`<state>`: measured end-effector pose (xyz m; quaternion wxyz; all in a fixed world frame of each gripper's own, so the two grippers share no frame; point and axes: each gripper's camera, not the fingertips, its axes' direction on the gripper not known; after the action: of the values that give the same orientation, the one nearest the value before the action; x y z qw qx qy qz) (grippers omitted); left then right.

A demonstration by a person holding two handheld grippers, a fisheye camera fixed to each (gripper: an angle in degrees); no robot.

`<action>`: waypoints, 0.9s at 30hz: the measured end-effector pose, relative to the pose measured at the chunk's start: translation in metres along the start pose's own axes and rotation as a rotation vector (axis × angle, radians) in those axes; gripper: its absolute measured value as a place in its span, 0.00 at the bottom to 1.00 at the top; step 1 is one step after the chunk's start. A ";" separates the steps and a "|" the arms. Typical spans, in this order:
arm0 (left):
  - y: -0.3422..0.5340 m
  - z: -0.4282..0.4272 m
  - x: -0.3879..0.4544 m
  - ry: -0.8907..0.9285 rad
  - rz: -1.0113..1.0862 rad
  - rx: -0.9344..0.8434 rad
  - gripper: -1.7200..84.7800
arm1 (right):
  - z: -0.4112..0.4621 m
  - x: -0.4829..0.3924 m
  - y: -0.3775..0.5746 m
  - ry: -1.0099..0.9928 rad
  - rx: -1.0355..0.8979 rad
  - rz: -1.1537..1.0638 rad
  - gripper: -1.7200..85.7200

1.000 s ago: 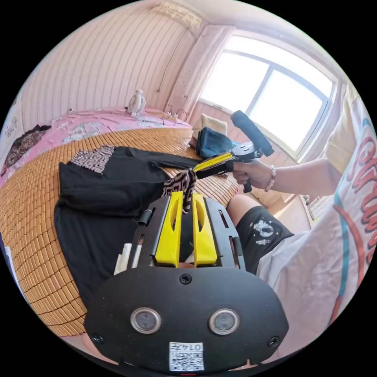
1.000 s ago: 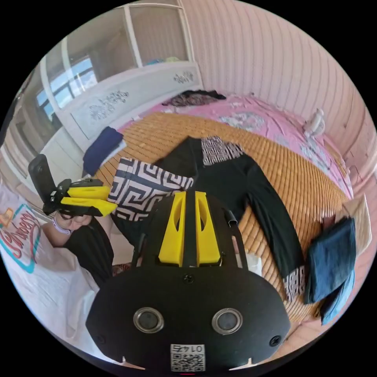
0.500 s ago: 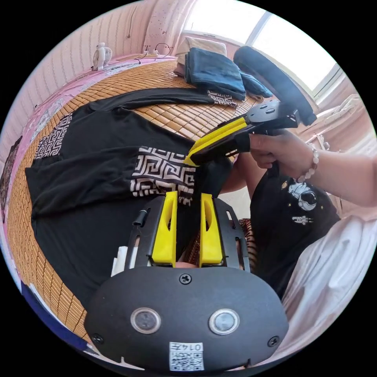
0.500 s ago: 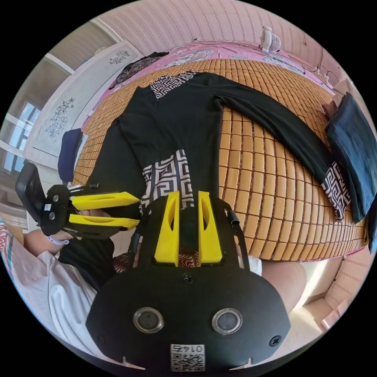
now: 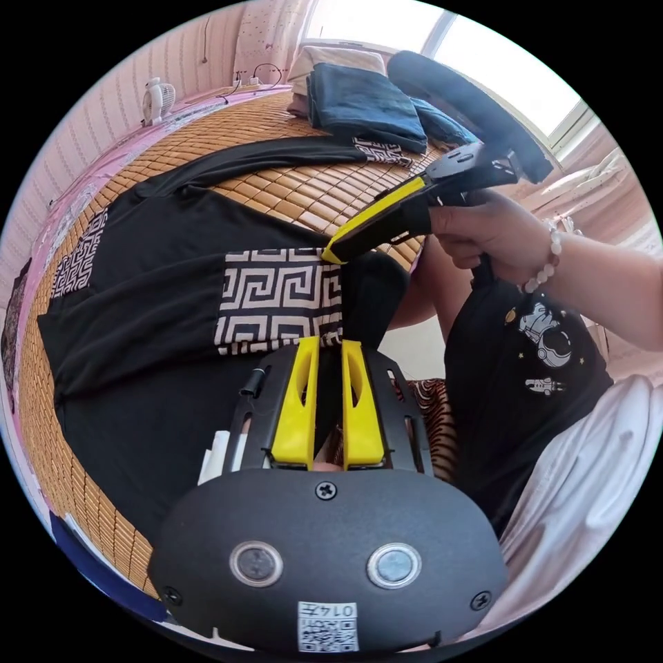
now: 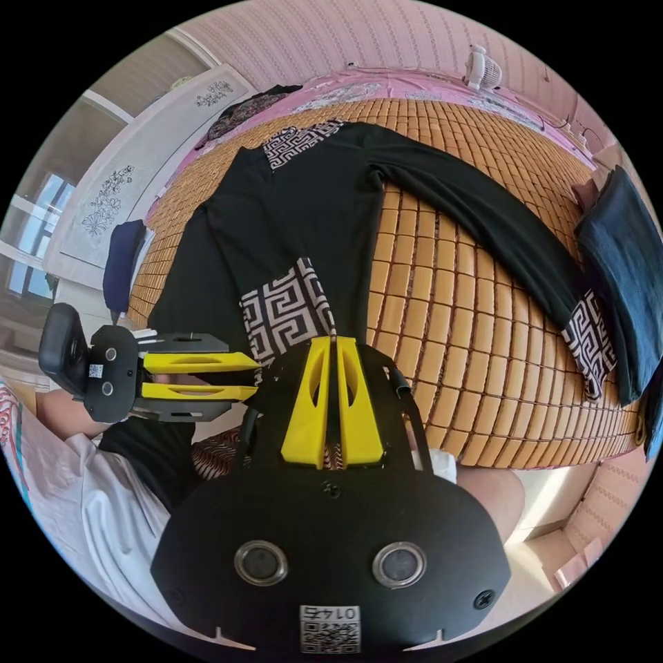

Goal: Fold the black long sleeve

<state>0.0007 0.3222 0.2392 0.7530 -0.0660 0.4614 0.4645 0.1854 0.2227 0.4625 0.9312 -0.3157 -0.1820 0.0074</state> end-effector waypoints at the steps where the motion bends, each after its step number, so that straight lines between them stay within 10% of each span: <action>1: -0.001 0.000 -0.004 0.022 -0.017 0.001 0.09 | -0.004 0.002 0.006 -0.010 0.061 -0.013 0.03; 11: 0.007 -0.043 -0.032 0.085 -0.088 0.094 0.08 | -0.047 0.056 0.035 -0.072 0.250 0.174 0.07; 19: 0.015 -0.052 -0.096 -0.034 -0.335 0.132 0.08 | -0.094 0.189 0.077 0.208 0.493 0.821 0.13; 27: 0.012 -0.041 -0.117 -0.123 -0.359 0.063 0.04 | -0.074 0.207 0.074 0.292 0.364 0.881 0.09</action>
<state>-0.0509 0.2325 0.3079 0.8523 -0.0950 0.4096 0.3111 0.4115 0.2653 0.4331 0.8953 -0.1929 0.1052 0.3876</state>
